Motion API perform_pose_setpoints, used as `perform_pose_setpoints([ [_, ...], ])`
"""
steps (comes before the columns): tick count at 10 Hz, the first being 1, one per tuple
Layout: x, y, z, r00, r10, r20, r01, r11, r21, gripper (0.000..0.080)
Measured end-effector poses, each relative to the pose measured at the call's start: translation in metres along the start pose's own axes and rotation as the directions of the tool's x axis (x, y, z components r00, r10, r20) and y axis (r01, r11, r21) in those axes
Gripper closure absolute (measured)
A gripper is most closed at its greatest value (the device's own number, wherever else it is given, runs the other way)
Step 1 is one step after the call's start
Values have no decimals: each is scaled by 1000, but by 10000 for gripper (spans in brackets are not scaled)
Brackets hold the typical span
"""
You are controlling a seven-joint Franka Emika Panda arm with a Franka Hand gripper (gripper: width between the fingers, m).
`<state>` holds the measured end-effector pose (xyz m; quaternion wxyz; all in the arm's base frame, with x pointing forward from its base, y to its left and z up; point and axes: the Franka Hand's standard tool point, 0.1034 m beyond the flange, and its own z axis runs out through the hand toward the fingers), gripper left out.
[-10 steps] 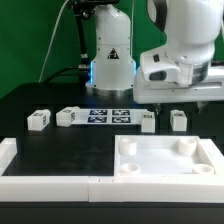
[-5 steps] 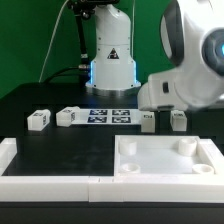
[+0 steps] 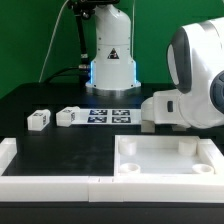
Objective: Assemble one leg
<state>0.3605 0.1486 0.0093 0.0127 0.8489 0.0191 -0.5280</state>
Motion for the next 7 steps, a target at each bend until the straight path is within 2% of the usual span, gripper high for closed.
perform_pose_setpoints([
  [4, 3, 0, 2, 1000, -2, -12, 2, 1000, 4, 177],
  [5, 3, -1, 2, 1000, -3, -12, 3, 1000, 4, 352],
  [6, 3, -1, 2, 1000, -3, -12, 3, 1000, 4, 352],
  [7, 3, -1, 2, 1000, -3, -11, 3, 1000, 3, 515],
])
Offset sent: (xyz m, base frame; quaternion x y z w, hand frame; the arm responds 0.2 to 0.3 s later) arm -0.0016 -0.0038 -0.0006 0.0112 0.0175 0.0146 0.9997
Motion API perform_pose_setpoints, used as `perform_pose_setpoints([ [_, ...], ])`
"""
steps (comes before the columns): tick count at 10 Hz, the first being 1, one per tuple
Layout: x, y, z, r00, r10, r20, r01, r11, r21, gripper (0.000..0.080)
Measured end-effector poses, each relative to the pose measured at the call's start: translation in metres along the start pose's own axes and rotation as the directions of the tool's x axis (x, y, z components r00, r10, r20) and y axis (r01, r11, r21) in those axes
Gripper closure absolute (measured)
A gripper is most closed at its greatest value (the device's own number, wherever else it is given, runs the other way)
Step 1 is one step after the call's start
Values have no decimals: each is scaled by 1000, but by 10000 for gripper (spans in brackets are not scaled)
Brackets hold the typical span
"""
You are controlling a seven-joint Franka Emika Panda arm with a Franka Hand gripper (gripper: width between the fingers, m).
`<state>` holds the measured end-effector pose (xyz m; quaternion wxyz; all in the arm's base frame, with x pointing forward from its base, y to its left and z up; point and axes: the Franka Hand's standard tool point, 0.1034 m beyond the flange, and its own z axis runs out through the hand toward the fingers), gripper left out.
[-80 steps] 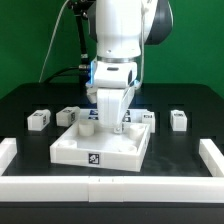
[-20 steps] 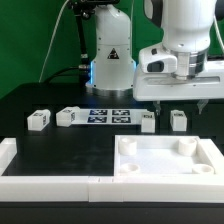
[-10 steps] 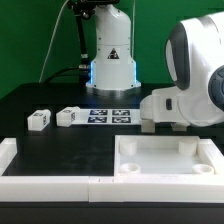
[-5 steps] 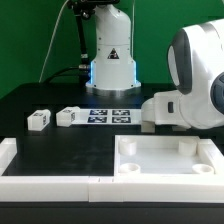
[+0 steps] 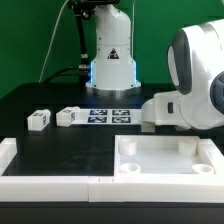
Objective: Assemble one leg
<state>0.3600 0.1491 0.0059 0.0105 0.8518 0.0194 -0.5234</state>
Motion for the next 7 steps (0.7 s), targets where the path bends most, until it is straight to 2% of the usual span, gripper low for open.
perform_pose_setpoints([
  [5, -1, 0, -1, 1000, -1, 2, 1, 1000, 0, 515],
  [7, -23, 4, -28, 1000, -9, 13, 9, 1000, 0, 514],
])
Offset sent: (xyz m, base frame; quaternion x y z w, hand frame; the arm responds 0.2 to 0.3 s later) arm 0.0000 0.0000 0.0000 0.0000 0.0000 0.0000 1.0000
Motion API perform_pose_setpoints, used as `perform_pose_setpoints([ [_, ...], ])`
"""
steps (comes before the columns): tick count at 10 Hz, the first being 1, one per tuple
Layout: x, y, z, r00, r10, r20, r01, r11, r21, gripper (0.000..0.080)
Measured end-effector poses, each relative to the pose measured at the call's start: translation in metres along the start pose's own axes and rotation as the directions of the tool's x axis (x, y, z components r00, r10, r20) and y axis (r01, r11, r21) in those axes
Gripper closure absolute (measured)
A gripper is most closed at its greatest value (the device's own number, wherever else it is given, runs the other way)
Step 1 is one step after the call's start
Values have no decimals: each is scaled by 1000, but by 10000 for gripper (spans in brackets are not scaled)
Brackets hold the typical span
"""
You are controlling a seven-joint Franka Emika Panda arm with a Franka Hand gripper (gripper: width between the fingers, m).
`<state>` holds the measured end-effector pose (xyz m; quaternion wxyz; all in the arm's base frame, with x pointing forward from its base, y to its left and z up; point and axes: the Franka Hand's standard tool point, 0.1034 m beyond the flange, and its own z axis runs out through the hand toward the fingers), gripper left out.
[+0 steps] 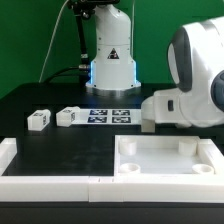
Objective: Assemble one leg
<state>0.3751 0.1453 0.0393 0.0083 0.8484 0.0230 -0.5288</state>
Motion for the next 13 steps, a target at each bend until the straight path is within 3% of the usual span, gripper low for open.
perform_pose_setpoints([
  [3, -22, 4, -26, 999, -13, -38, 13, 1000, 4, 512],
  [4, -22, 5, -26, 999, -22, -44, 23, 1000, 6, 512],
  [5, -11, 2, -31, 991, -21, -130, 23, 1000, 12, 512],
  [7, -14, 3, -36, 948, -11, -317, 18, 1000, 19, 512],
  [9, -8, 3, -46, 857, -6, -515, 23, 999, 27, 512],
  [10, -8, 3, -61, 795, -5, -607, 30, 999, 32, 512],
  [13, -7, 7, -83, 599, -1, -801, 52, 998, 37, 512],
])
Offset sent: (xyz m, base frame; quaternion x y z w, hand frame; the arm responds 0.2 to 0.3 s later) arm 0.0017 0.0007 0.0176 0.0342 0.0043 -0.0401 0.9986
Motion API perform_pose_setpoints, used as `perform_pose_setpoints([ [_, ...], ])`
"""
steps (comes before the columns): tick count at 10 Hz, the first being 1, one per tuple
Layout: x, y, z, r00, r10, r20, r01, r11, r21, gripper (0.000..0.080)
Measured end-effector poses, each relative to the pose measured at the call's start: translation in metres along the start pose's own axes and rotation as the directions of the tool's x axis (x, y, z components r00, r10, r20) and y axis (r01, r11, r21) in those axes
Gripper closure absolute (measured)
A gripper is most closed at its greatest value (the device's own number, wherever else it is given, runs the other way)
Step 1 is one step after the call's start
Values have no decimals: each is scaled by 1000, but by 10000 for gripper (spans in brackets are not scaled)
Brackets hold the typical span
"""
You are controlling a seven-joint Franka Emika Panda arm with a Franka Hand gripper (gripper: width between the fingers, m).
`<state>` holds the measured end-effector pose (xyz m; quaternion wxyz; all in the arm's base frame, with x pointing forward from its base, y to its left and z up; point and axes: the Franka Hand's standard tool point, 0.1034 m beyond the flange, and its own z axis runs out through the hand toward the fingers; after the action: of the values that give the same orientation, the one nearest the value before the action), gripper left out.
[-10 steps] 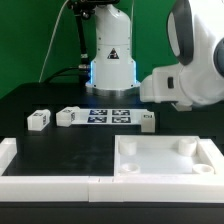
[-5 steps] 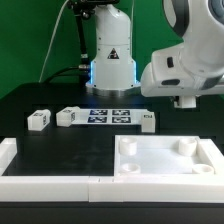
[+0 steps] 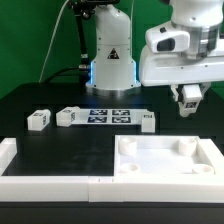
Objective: Assemble one leg
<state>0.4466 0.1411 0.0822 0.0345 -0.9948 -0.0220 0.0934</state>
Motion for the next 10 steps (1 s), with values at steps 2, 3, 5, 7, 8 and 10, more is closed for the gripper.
perform_pose_setpoints([
  [2, 6, -4, 1, 985, -10, -175, 13, 1000, 12, 512],
  [3, 4, -5, 2, 963, -17, -268, 23, 1000, 18, 512],
  [5, 13, 0, -1, 956, -81, -282, 84, 996, -1, 512],
  [7, 42, 11, -15, 942, -159, -296, 160, 987, -23, 512],
  [8, 58, 16, -19, 934, -201, -295, 201, 979, -32, 512],
  [10, 74, 17, -27, 931, -206, -300, 207, 978, -30, 512],
])
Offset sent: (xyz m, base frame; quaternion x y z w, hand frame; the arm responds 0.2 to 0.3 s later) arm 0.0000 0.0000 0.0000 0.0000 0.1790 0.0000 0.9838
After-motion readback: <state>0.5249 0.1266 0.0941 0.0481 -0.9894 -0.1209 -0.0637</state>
